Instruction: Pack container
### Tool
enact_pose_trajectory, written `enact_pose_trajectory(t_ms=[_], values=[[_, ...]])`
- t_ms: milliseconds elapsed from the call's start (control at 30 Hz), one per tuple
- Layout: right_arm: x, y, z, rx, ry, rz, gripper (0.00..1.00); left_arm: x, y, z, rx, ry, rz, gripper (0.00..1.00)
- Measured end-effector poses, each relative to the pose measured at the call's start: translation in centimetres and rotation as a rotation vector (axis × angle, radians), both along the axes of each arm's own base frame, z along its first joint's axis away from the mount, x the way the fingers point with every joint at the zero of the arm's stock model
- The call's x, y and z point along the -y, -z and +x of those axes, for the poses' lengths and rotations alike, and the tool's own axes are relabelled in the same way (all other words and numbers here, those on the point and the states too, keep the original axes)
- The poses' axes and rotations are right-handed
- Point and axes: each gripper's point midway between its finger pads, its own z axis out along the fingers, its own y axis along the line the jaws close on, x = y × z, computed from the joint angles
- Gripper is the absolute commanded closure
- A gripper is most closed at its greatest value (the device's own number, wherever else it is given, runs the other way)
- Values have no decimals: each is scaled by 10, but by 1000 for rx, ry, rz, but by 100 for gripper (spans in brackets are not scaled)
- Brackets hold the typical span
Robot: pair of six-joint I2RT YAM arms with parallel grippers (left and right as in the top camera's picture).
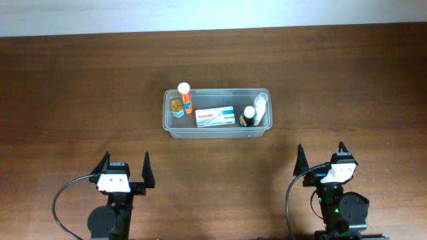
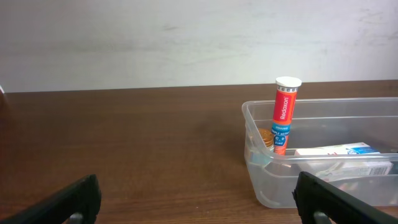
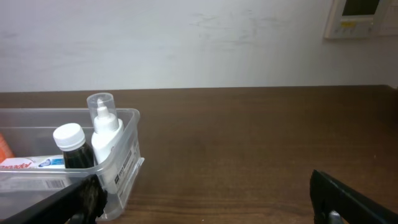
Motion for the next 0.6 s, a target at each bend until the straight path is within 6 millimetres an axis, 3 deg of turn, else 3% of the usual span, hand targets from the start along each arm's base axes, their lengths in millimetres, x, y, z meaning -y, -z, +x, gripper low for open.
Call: enact_pose_trajectory(t_ms=[600], values=[[0,0,0,1,-5,-60,2,0,0,0,0,0,0,0]])
